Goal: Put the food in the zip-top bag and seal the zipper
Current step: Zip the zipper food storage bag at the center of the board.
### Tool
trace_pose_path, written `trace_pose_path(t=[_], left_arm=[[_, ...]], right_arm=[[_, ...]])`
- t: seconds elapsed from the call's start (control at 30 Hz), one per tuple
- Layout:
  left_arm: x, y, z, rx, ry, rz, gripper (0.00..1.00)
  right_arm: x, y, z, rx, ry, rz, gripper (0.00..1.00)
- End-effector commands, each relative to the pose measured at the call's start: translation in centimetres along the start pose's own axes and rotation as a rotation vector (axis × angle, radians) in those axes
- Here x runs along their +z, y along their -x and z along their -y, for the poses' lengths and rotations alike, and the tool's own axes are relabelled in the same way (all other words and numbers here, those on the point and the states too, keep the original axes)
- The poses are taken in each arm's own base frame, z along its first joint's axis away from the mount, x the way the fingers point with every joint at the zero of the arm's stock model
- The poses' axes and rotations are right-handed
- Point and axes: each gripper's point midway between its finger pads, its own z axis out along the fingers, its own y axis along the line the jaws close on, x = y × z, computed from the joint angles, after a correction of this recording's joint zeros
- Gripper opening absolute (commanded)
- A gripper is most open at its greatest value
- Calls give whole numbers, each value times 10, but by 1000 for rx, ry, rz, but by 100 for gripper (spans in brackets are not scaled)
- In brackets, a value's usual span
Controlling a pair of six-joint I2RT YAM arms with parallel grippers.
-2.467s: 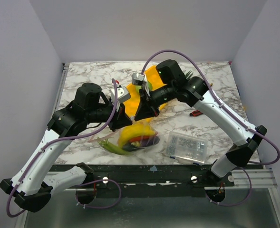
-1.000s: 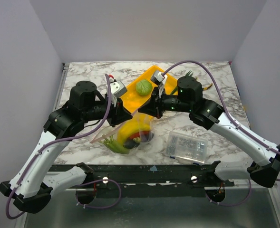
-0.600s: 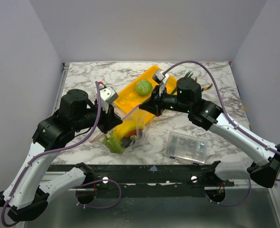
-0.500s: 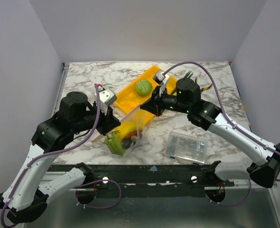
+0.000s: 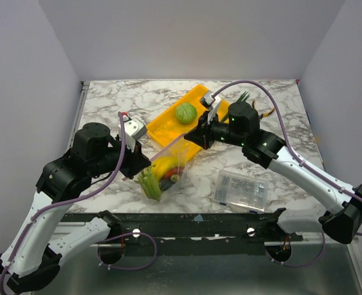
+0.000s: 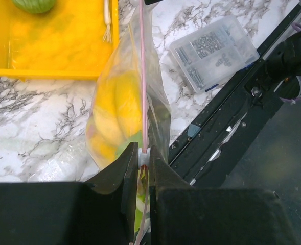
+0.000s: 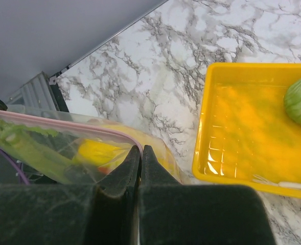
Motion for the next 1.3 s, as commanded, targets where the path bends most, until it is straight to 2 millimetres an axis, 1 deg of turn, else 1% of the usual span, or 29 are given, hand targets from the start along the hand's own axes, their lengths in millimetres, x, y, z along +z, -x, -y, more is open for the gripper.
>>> trace_pose_path(t=[0.0,0.07,0.2,0.23,0.27,0.4,0.5,0.57,0.6,0.67,0.73,0.77,0.8,0.83,0.9,0.97,1.03,1.17,1.2,1.23,1.27], left_arm=[[-9,1,9,-7,-32,7,0],[-2,8,13,-10,-65,14,0],[11,21,15,-23,-96,29,0],[15,24,16,-28,-105,31,6],[16,28,18,-30,-118,41,9],[23,39,25,-44,-163,65,21],[28,46,22,-56,-149,79,25],[30,50,22,-60,-149,74,26],[30,53,22,-59,-152,77,27],[30,58,23,-60,-153,96,33],[31,63,24,-66,-161,106,35],[31,64,25,-69,-164,101,38],[30,63,25,-71,-162,91,43],[28,61,23,-70,-146,85,51],[20,52,15,-65,-89,82,60],[7,39,4,-70,-7,75,65],[-10,25,-8,-90,85,76,76],[-43,1,-26,-156,245,122,75],[-49,-3,-31,-165,277,138,74],[-52,-7,-32,-168,288,149,72],[-55,-8,-38,-168,323,170,69]], right_arm=[[-6,20,-2,-46,47,57,0],[-4,27,-15,-43,115,47,0],[-1,27,-38,-55,233,27,0],[-1,27,-42,-54,254,27,0],[-2,28,-44,-54,266,31,0],[-2,26,-45,-54,271,28,0],[-1,21,-48,-43,294,14,0],[-1,20,-48,-36,293,17,0],[-2,21,-48,-36,286,23,0],[-4,24,-48,-37,280,32,0],[-7,30,-50,-42,283,47,0],[-8,31,-49,-42,277,51,0],[-8,32,-48,-44,271,54,0],[-9,32,-47,-49,263,55,0],[-8,30,-43,-56,243,52,0],[-8,30,-41,-63,230,52,0],[-9,28,-40,-71,229,50,0],[-11,23,-37,-87,213,47,0],[-13,22,-38,-93,218,48,0],[-14,20,-39,-96,225,49,0],[-14,20,-40,-99,230,52,0]])
